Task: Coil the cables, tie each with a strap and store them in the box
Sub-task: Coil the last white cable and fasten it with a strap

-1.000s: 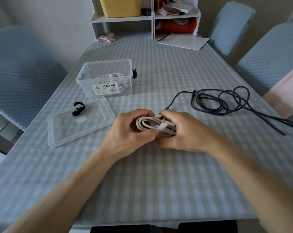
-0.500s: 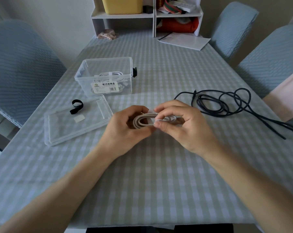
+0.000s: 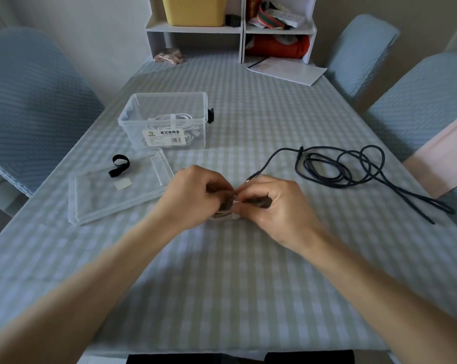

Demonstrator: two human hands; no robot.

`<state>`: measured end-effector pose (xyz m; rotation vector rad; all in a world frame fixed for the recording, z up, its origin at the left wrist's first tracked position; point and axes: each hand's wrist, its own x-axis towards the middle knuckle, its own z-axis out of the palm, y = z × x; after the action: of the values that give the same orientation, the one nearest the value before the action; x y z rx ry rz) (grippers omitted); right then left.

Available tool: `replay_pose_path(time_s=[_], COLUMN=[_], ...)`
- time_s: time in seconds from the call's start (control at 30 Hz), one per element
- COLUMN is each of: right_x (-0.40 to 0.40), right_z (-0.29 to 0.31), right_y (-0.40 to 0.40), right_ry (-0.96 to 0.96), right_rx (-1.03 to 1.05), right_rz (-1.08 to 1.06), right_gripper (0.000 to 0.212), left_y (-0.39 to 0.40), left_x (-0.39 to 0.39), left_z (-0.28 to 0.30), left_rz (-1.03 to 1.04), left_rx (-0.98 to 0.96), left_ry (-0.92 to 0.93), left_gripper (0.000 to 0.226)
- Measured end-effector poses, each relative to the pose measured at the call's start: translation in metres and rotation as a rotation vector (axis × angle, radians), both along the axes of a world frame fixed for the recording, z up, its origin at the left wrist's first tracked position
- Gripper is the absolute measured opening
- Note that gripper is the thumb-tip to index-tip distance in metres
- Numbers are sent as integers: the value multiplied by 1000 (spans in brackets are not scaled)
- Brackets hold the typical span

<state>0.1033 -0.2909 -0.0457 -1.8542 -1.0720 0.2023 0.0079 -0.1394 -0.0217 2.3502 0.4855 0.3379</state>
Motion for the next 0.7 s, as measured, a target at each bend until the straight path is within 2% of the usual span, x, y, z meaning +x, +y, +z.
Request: replay_pose_path(time_s=[0.13,0.23,0.37,0.53,0.7], right_x=[-1,1,-2,-1,3], right_z=[2,7,10,15,17], right_y=[1,2,2,4,11], right_ry=[25,61,87,121,178], right_rx=[-1,-34,-50,-111,-164], right_rz=[-16,-31,-62,-67,-163], right_gripper=[8,8,9,2,10], left_y=[-7,-10,-17,-16,-17], left_x=[8,13,15,9,9], left_z=[-9,-11,-14,-16,-11], left_rz=[51,41,83,108,147], left_rx=[124,139,7,-61,-190], left_ry=[-109,-158,-201,-228,-261], left_gripper=[19,20,19,20,21])
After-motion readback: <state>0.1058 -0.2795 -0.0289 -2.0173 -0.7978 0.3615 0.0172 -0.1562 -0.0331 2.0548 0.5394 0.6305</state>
